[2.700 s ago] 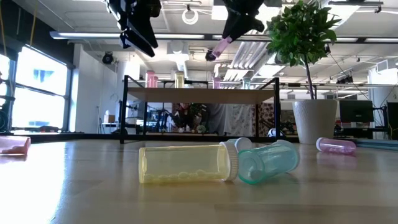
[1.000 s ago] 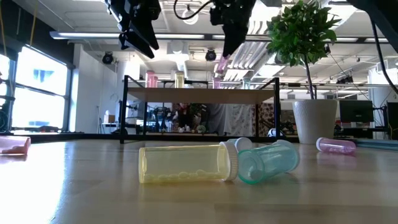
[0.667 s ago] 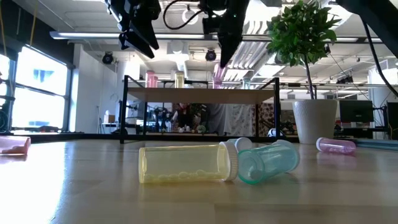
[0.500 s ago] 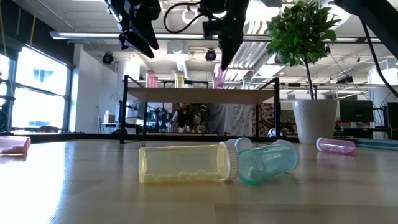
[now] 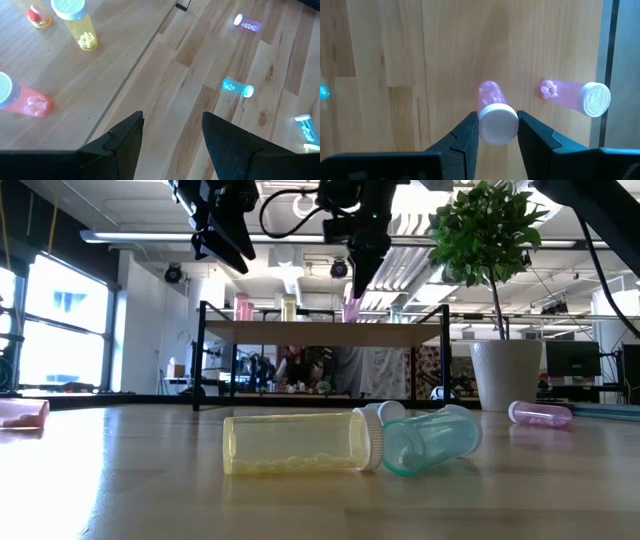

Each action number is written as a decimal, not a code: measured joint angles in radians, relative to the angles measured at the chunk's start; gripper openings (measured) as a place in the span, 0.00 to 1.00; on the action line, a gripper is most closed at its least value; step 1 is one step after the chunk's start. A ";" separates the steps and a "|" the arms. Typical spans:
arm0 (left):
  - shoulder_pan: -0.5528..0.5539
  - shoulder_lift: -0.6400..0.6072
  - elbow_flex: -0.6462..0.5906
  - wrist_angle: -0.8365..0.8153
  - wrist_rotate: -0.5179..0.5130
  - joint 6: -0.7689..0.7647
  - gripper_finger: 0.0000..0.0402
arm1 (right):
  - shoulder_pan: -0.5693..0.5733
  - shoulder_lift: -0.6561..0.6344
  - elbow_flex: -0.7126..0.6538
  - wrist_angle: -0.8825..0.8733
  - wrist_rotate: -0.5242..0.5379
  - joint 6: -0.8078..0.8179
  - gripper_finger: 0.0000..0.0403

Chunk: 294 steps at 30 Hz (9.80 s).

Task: Pick and place medicine bottles onto shelf by color
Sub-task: Put the bottom violet pill bottle on the shelf aligned with the other violet pill bottle, then put the bottom blue pill bottle on the shelf aligned with the other blue pill bottle

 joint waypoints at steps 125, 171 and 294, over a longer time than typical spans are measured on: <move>0.000 0.000 0.000 -0.003 0.000 0.027 0.49 | -0.120 -0.114 -0.303 0.211 -0.131 0.430 0.34; -0.094 0.000 0.000 -0.161 -0.069 0.000 0.49 | 0.068 -0.206 -0.217 -0.002 -0.098 0.542 0.34; -0.645 0.000 0.000 -0.312 -0.185 -0.341 0.49 | 0.877 -0.038 -0.739 0.814 -0.180 2.778 0.34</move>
